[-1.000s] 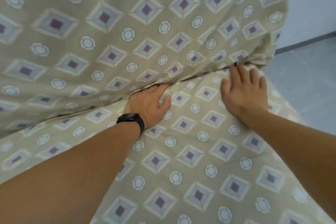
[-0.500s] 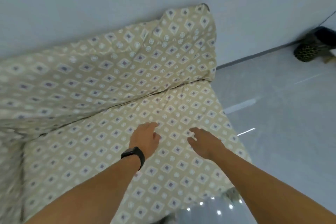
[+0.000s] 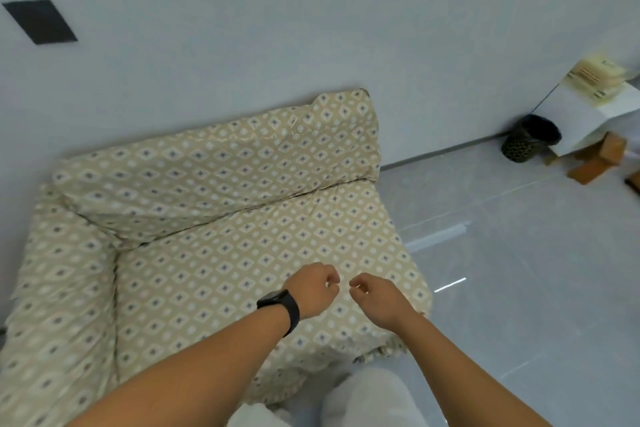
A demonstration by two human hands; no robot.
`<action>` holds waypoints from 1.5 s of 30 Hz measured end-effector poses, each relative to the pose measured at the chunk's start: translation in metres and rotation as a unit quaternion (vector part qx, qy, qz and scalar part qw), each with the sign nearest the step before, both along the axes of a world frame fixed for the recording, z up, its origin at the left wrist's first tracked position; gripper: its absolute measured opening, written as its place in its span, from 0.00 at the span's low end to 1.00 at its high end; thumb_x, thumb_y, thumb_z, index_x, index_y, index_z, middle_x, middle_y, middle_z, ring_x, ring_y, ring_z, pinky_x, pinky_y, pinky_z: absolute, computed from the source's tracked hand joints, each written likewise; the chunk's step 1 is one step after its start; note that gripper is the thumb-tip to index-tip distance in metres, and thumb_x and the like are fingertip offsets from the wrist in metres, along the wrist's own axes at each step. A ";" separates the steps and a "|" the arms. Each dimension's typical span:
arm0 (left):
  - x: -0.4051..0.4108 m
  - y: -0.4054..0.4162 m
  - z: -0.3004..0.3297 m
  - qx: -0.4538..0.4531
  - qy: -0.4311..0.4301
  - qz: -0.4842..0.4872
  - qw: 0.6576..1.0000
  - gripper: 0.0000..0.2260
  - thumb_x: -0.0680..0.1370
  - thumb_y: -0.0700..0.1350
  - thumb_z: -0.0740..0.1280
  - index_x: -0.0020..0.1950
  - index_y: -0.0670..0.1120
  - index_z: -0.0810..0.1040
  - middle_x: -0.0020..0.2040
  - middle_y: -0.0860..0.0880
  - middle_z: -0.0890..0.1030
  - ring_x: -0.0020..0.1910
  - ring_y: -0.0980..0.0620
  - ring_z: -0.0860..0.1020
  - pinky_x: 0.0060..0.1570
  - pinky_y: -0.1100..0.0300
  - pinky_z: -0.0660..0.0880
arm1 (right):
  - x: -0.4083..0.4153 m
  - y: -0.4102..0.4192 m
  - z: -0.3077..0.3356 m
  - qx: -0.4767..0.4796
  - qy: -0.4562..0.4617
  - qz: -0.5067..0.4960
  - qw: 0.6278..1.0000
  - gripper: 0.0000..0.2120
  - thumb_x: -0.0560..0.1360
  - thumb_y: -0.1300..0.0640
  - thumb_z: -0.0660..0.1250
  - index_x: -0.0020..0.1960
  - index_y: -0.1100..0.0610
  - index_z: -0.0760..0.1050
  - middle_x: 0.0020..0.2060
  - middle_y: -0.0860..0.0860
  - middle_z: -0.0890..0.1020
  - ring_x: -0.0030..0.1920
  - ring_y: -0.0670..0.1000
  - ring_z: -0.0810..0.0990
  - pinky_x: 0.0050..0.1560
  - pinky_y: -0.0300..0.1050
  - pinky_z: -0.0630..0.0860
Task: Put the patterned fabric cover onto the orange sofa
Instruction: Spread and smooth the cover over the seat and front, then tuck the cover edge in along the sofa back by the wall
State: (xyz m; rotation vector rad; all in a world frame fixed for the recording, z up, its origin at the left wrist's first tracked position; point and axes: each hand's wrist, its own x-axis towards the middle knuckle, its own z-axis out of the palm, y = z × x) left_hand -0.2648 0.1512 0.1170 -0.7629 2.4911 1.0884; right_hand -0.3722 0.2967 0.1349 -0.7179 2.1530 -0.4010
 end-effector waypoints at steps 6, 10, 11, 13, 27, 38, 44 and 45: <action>-0.018 0.022 0.018 -0.017 0.009 0.046 0.999 0.11 0.82 0.50 0.62 0.61 0.52 0.79 0.62 0.54 0.78 0.59 0.52 0.77 0.61 0.53 0.75 | -0.048 0.012 0.019 -0.047 0.062 0.047 0.996 0.18 0.82 0.46 0.59 0.68 0.48 0.75 0.62 0.45 0.80 0.58 0.47 0.79 0.59 0.47 0.77; -0.083 0.041 0.037 -0.021 0.063 0.119 0.991 0.11 0.82 0.48 0.62 0.61 0.52 0.80 0.61 0.55 0.79 0.60 0.54 0.77 0.61 0.56 0.74 | -0.116 0.015 0.042 -0.127 0.101 0.082 0.983 0.16 0.81 0.46 0.60 0.67 0.47 0.76 0.60 0.42 0.79 0.56 0.45 0.79 0.58 0.45 0.76; -0.091 0.043 0.042 -0.021 0.073 0.132 0.988 0.11 0.82 0.48 0.62 0.61 0.52 0.80 0.60 0.56 0.79 0.59 0.55 0.76 0.61 0.56 0.74 | -0.125 0.016 0.047 -0.145 0.101 0.084 0.981 0.16 0.81 0.46 0.60 0.66 0.46 0.76 0.59 0.42 0.79 0.55 0.44 0.79 0.58 0.45 0.77; -0.129 0.066 0.051 -0.023 0.102 0.193 0.976 0.10 0.82 0.47 0.62 0.60 0.52 0.81 0.59 0.56 0.80 0.58 0.56 0.77 0.60 0.57 0.74 | -0.170 0.032 0.058 -0.165 0.106 0.124 0.973 0.14 0.81 0.46 0.61 0.65 0.46 0.76 0.58 0.41 0.80 0.54 0.42 0.79 0.57 0.45 0.77; -0.214 0.108 0.115 -0.059 0.149 0.340 0.927 0.09 0.81 0.47 0.62 0.56 0.55 0.80 0.53 0.59 0.81 0.51 0.60 0.79 0.53 0.56 0.78 | -0.295 0.013 0.140 -0.263 0.139 0.261 0.918 0.12 0.81 0.46 0.61 0.61 0.44 0.78 0.53 0.39 0.80 0.51 0.42 0.78 0.54 0.45 0.77; -0.356 0.074 0.075 -0.052 0.108 0.444 0.888 0.08 0.81 0.47 0.63 0.55 0.57 0.80 0.52 0.61 0.81 0.46 0.61 0.80 0.49 0.60 0.78 | -0.445 -0.071 0.103 -0.249 0.099 0.372 0.889 0.11 0.80 0.47 0.62 0.59 0.45 0.79 0.53 0.40 0.81 0.49 0.42 0.79 0.53 0.47 0.79; -0.479 0.042 0.093 -0.031 0.118 0.528 0.840 0.07 0.81 0.46 0.64 0.51 0.54 0.82 0.49 0.57 0.81 0.43 0.58 0.79 0.41 0.63 0.74 | -0.569 -0.126 0.114 -0.231 0.095 0.433 0.866 0.11 0.80 0.47 0.62 0.58 0.45 0.80 0.54 0.40 0.81 0.50 0.42 0.79 0.50 0.42 0.77; -0.495 0.034 0.098 -0.037 0.120 0.529 0.839 0.07 0.81 0.46 0.64 0.52 0.53 0.82 0.49 0.57 0.82 0.42 0.58 0.79 0.41 0.62 0.74 | -0.584 -0.135 0.117 -0.233 0.101 0.444 0.860 0.11 0.80 0.47 0.62 0.58 0.45 0.80 0.54 0.40 0.81 0.50 0.43 0.79 0.49 0.42 0.76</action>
